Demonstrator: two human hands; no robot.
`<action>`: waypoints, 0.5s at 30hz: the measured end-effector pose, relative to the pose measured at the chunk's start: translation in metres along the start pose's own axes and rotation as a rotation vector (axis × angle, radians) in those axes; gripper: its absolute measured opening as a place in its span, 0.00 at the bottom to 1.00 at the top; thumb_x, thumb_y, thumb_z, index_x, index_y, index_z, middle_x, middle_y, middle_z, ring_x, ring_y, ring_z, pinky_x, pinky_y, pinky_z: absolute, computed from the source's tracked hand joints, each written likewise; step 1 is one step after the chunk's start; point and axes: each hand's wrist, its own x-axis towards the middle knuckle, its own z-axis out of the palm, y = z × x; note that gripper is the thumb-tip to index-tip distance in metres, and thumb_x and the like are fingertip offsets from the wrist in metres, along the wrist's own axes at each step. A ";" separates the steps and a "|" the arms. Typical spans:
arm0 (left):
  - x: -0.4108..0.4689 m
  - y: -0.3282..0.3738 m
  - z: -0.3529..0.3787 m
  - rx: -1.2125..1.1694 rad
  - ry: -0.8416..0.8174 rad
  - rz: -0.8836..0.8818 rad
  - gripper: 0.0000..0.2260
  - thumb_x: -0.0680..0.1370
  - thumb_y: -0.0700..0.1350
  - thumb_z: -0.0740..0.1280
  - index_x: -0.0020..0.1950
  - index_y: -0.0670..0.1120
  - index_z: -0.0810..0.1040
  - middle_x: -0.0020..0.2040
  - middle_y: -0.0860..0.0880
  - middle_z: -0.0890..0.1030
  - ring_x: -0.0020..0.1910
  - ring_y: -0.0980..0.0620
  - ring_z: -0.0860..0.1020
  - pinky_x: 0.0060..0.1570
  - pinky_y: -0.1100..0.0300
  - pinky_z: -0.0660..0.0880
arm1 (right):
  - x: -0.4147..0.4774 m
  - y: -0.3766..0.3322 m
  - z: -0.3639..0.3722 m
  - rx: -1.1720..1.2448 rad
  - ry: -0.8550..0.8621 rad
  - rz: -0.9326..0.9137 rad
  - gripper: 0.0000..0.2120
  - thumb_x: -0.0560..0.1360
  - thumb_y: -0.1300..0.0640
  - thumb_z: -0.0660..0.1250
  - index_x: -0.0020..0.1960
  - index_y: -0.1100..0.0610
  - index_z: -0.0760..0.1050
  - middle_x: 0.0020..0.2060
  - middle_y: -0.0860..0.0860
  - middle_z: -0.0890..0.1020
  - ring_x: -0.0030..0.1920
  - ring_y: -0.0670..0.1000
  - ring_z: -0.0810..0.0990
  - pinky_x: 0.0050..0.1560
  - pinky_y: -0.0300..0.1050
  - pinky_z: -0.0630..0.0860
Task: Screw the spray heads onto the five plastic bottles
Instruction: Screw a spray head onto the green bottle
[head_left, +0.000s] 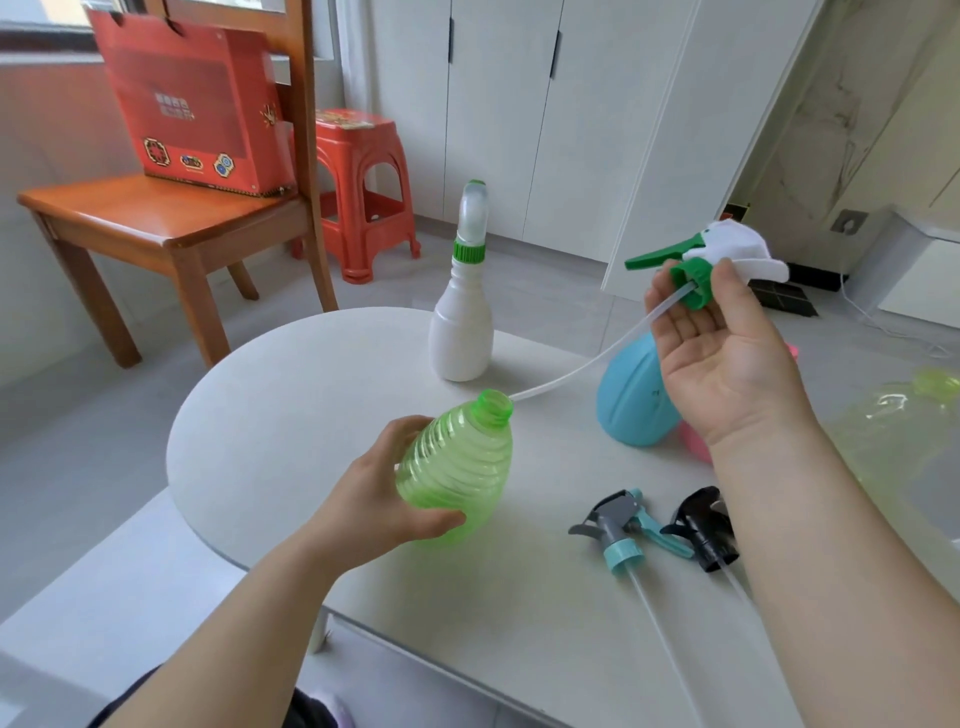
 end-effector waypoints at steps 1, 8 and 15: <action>0.001 0.000 0.000 0.011 -0.007 0.005 0.30 0.51 0.59 0.71 0.50 0.66 0.64 0.52 0.66 0.74 0.52 0.71 0.72 0.49 0.76 0.68 | 0.001 0.001 0.001 -0.001 0.002 0.001 0.07 0.74 0.59 0.62 0.40 0.61 0.75 0.27 0.51 0.83 0.30 0.46 0.82 0.40 0.39 0.81; 0.000 0.002 -0.003 0.061 -0.013 0.044 0.30 0.51 0.59 0.70 0.51 0.68 0.64 0.52 0.67 0.73 0.52 0.65 0.74 0.49 0.72 0.70 | 0.006 0.010 0.001 -0.063 -0.015 0.043 0.12 0.74 0.60 0.62 0.34 0.59 0.79 0.26 0.51 0.83 0.30 0.47 0.82 0.40 0.40 0.81; -0.001 0.002 -0.004 -0.012 -0.013 0.028 0.31 0.51 0.58 0.71 0.52 0.66 0.66 0.53 0.64 0.75 0.54 0.67 0.73 0.54 0.67 0.70 | 0.008 0.010 -0.004 -0.103 0.000 0.037 0.07 0.75 0.60 0.61 0.40 0.59 0.75 0.26 0.49 0.83 0.30 0.46 0.82 0.40 0.39 0.80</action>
